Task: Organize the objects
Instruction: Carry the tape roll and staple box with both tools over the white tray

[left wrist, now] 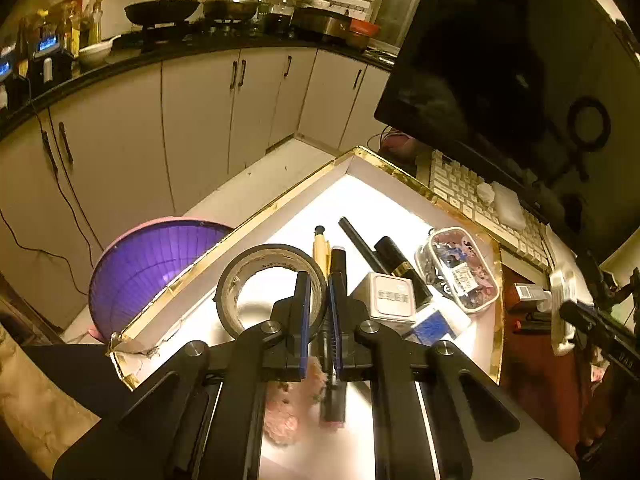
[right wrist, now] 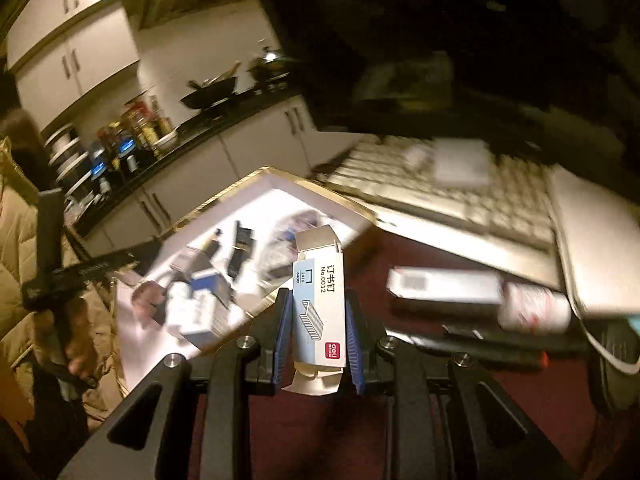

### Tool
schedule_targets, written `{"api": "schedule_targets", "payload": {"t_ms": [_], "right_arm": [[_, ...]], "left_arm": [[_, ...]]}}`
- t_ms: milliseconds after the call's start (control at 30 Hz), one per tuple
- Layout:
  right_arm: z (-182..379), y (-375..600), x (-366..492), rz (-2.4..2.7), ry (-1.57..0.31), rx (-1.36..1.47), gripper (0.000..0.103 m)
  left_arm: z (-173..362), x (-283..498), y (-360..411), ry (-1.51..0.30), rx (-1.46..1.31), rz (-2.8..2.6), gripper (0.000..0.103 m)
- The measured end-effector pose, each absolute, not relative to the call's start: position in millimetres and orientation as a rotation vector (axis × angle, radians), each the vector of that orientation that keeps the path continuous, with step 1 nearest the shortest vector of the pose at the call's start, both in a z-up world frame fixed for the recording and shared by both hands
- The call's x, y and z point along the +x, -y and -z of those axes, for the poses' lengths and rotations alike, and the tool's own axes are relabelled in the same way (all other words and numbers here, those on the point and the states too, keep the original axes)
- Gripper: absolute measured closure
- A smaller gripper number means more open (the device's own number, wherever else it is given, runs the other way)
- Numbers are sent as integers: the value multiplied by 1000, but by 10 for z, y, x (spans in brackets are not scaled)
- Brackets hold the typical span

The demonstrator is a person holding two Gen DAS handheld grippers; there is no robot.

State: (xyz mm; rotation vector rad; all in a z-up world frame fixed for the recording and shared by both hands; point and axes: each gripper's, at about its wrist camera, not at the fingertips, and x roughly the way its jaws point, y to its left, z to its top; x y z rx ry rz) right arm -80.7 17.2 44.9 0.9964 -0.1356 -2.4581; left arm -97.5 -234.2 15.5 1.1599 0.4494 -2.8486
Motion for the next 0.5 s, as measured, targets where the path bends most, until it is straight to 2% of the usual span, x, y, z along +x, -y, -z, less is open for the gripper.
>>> {"api": "schedule_targets", "payload": {"t_ms": [267,500], "right_arm": [[-482,502,-1225,2379,10,1028,78],[-336,904,-1687,2340,14,1107,78]], "left_arm": [[-7,-1074,2487,-504,1242,2806,95],[72,-1190,2459,-459,1315,2783,95]]}}
